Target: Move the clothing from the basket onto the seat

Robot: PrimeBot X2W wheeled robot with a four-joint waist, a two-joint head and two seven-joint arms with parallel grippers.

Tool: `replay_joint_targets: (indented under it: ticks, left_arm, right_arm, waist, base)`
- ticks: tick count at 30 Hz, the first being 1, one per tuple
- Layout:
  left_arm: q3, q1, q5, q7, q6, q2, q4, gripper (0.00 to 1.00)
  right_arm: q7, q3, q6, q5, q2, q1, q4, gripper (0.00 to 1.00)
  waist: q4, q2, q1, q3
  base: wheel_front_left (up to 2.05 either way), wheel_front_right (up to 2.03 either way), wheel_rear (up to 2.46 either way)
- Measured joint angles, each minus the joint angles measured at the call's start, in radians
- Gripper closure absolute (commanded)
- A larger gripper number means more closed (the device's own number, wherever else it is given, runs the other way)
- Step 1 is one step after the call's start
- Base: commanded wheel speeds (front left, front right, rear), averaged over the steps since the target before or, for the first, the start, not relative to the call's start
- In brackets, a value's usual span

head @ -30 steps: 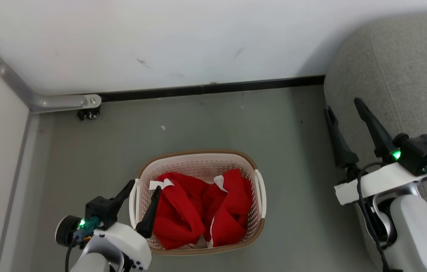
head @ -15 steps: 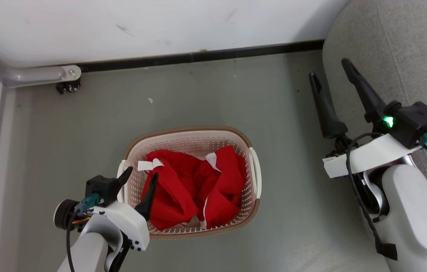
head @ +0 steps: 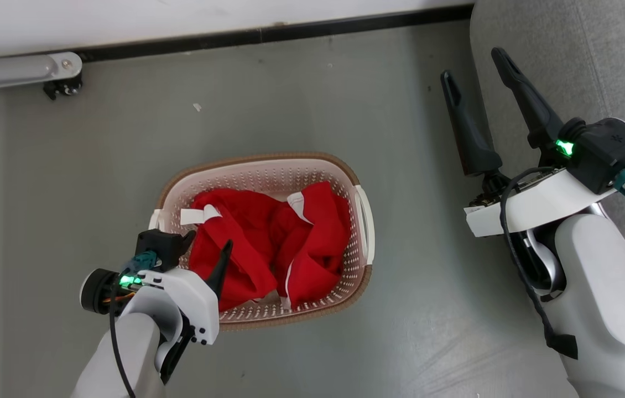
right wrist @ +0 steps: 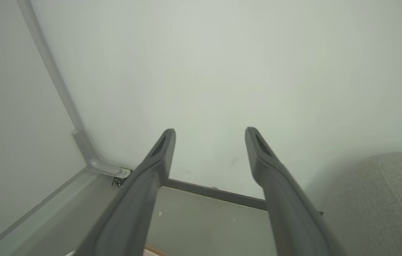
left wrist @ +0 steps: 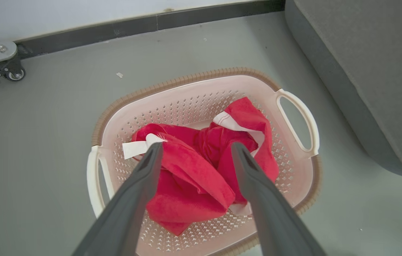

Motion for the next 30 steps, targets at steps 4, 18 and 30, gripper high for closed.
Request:
replay_joint_targets:
  ticks: [4,18,30]
  left_arm:
    - [-0.005,-0.027,0.005,0.03,0.004,0.0,0.025,0.0]
    - [-0.004,-0.136,0.002,0.119,0.032,-0.003,0.087,0.0]
    - [0.003,-0.189,-0.006,0.198,0.065,-0.003,0.135,0.0]
  right_arm:
    - [0.0,0.003,0.0,0.0,0.002,-0.011,0.001,0.0]
    - [-0.001,0.012,0.0,0.001,0.013,-0.107,-0.005,0.0]
    - [-0.001,0.024,0.0,0.002,0.017,-0.164,-0.014,0.0]
  waist:
    - [-0.009,0.0,0.0,0.031]
    - [-0.044,0.0,0.0,0.143]
    - [-0.068,0.0,0.0,0.212]
  base:
    - [0.0,0.0,0.0]
    - [0.0,0.0,0.0]
    - [0.0,0.0,0.0]
